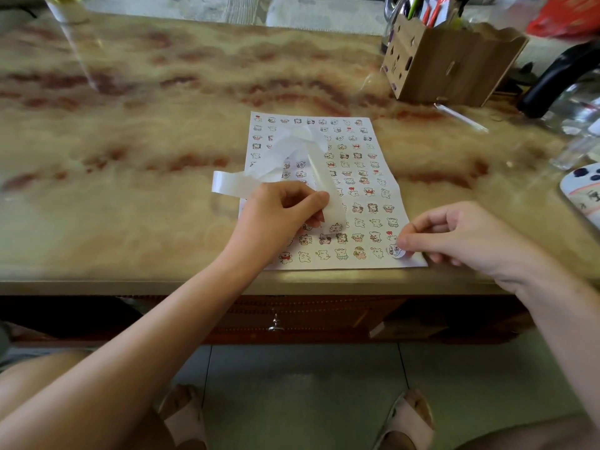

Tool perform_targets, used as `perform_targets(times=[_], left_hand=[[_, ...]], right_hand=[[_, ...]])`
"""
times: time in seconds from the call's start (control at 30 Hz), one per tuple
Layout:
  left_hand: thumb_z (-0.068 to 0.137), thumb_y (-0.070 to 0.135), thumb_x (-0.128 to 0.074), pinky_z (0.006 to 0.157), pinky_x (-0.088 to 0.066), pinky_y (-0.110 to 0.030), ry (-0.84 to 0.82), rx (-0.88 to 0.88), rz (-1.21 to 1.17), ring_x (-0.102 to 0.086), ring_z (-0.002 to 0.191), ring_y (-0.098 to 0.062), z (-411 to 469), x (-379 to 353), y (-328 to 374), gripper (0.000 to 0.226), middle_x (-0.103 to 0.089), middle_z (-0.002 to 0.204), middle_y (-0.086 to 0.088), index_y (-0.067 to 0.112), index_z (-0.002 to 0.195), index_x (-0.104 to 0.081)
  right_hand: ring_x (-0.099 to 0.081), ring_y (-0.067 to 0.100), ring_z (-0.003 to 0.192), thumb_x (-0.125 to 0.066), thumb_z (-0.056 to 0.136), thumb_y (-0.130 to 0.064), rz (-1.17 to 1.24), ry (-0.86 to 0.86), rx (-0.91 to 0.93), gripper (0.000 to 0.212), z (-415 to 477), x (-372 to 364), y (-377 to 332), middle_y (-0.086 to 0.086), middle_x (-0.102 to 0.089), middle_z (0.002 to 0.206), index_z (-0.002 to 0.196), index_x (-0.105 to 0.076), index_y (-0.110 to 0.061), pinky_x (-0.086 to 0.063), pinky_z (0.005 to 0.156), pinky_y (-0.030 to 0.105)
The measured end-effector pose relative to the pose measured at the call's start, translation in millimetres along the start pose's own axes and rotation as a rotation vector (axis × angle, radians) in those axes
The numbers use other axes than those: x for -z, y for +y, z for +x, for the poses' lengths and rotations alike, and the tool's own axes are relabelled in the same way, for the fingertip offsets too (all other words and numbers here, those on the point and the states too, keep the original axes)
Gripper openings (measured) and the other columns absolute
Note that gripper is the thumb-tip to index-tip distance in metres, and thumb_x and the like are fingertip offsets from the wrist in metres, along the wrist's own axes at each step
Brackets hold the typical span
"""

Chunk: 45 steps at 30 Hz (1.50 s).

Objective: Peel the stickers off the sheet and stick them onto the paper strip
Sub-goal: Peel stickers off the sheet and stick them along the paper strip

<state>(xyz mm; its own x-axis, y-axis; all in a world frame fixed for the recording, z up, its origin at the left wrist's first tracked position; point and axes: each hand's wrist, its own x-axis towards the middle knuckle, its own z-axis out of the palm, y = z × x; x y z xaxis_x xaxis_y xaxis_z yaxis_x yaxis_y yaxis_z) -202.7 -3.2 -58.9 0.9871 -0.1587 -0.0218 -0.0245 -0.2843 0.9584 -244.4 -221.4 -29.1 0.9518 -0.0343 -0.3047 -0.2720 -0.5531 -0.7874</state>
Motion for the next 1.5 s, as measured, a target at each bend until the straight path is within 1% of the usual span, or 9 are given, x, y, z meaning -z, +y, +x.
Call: perform_targets(times=[0.23, 0.6, 0.77, 0.9, 1.07, 1.2, 1.3, 1.4, 1.5], left_hand=[[0.091, 0.024, -0.062, 0.063, -0.046, -0.016, -0.001, -0.005, 0.008, -0.060, 0.062, -0.001, -1, 0, 0, 0.024, -0.069, 0.066, 0.004, 0.009, 0.074, -0.070], [0.091, 0.025, -0.063, 0.063, -0.046, -0.020, -0.002, -0.002, 0.009, -0.061, 0.062, -0.001, -1, 1, 0, 0.024, -0.069, 0.065, 0.005, 0.009, 0.075, -0.070], [0.091, 0.024, -0.062, 0.061, -0.045, -0.015, -0.008, -0.005, 0.002, -0.059, 0.059, 0.002, -1, 1, 0, 0.024, -0.067, 0.063, 0.007, 0.009, 0.074, -0.069], [0.091, 0.025, -0.062, 0.059, -0.045, -0.016, -0.007, -0.003, 0.009, -0.058, 0.059, 0.000, -1, 1, 0, 0.024, -0.069, 0.066, 0.004, 0.010, 0.074, -0.069], [0.092, 0.025, -0.062, 0.060, -0.045, -0.015, -0.012, -0.006, 0.007, -0.057, 0.058, 0.001, -2, 1, 0, 0.024, -0.068, 0.065, 0.005, 0.012, 0.072, -0.068], [0.091, 0.025, -0.062, 0.063, -0.045, -0.022, -0.005, 0.005, 0.022, -0.057, 0.062, -0.007, -3, 1, 0, 0.024, -0.070, 0.066, 0.001, 0.011, 0.073, -0.069], [0.091, 0.025, -0.062, 0.065, -0.046, -0.027, -0.003, 0.014, 0.024, -0.057, 0.063, -0.011, -2, 1, 0, 0.025, -0.072, 0.069, -0.003, 0.009, 0.074, -0.069], [0.092, 0.025, -0.062, 0.066, -0.047, -0.028, -0.004, 0.015, 0.024, -0.057, 0.063, -0.013, -3, 1, 0, 0.025, -0.072, 0.072, -0.006, 0.007, 0.076, -0.069], [0.091, 0.026, -0.062, 0.069, -0.049, -0.033, -0.005, 0.011, 0.030, -0.057, 0.064, -0.015, -3, 1, -1, 0.025, -0.072, 0.071, -0.006, 0.009, 0.074, -0.069]], right_hand=[[-0.041, -0.001, 0.037, -0.074, 0.079, -0.011, -0.004, 0.015, 0.004, 0.004, 0, -2, 0, -0.009, -0.062, 0.047, 0.076, -0.073, -0.011, -0.028, 0.037, 0.005], [-0.045, -0.001, 0.039, -0.076, 0.078, -0.011, -0.020, 0.043, 0.027, 0.006, 3, -4, 4, -0.009, -0.066, 0.052, 0.072, -0.074, -0.012, -0.031, 0.041, 0.005], [-0.053, 0.009, 0.051, -0.077, 0.075, -0.014, -0.051, 0.084, 0.046, 0.007, 4, -8, 6, 0.001, -0.073, 0.069, 0.068, -0.074, -0.013, -0.043, 0.066, 0.027], [-0.057, 0.012, 0.058, -0.077, 0.073, -0.015, -0.064, 0.098, 0.052, 0.006, 5, -10, 9, 0.004, -0.073, 0.069, 0.068, -0.073, -0.013, -0.045, 0.070, 0.034], [-0.057, 0.017, 0.063, -0.079, 0.070, -0.020, -0.086, 0.097, 0.077, 0.007, 6, -10, 11, 0.006, -0.072, 0.070, 0.069, -0.073, -0.016, -0.042, 0.067, 0.035], [-0.050, 0.013, 0.059, -0.084, 0.068, -0.026, -0.117, 0.086, 0.087, 0.016, 6, -6, 11, 0.007, -0.065, 0.062, 0.074, -0.072, -0.017, -0.036, 0.065, 0.030], [-0.046, 0.009, 0.054, -0.083, 0.069, -0.020, -0.119, 0.079, 0.086, 0.023, 8, -3, 11, 0.000, -0.058, 0.061, 0.083, -0.065, -0.017, -0.034, 0.059, 0.028], [-0.044, 0.002, 0.046, -0.077, 0.077, -0.013, -0.116, 0.026, 0.068, 0.015, 7, 1, 11, -0.001, -0.057, 0.062, 0.085, -0.064, -0.014, -0.035, 0.047, 0.014], [-0.044, 0.004, 0.043, -0.077, 0.077, -0.022, -0.099, 0.006, 0.050, 0.016, 6, 4, 9, -0.001, -0.060, 0.061, 0.085, -0.066, -0.014, -0.032, 0.038, 0.011]])
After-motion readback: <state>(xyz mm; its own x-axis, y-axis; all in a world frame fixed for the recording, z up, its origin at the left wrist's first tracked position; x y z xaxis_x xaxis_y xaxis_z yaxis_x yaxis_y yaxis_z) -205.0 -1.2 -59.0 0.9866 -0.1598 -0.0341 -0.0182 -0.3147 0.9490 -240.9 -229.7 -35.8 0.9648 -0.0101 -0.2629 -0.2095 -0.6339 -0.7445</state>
